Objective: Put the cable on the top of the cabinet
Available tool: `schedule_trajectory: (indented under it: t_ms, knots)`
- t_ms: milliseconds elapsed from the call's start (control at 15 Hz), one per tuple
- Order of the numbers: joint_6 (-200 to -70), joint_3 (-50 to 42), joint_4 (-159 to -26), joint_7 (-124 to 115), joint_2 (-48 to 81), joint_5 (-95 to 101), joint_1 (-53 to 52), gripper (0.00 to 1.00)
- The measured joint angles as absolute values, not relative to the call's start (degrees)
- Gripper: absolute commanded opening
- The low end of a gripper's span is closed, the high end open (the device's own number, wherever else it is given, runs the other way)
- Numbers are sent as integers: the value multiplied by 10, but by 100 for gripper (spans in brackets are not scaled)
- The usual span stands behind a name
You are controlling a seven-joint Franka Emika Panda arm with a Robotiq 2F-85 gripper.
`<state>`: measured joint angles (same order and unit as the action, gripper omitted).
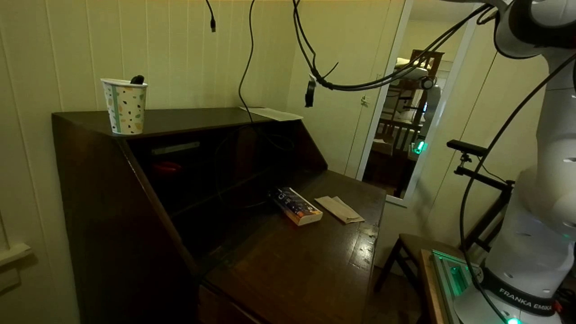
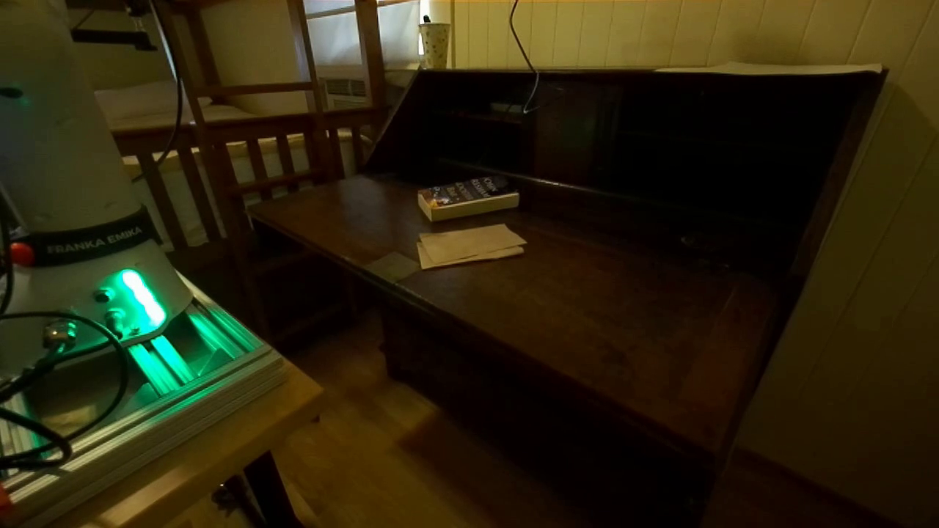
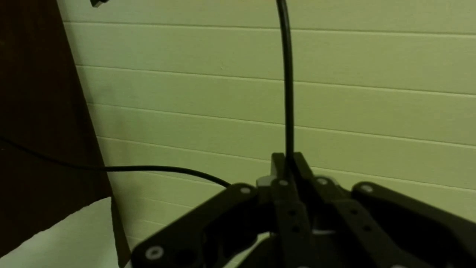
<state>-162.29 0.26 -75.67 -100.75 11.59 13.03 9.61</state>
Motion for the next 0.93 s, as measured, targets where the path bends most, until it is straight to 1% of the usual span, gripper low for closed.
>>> schedule_trajectory:
  t_ms: [200, 333, 933]
  knots:
    - [-1623, 0, -753, -1016, 120, 135, 95, 1]
    - [-1623, -14, -733, -1071, 131, 154, 87, 1]
    - [-1620, -95, -503, -1310, 241, 167, 53, 1]
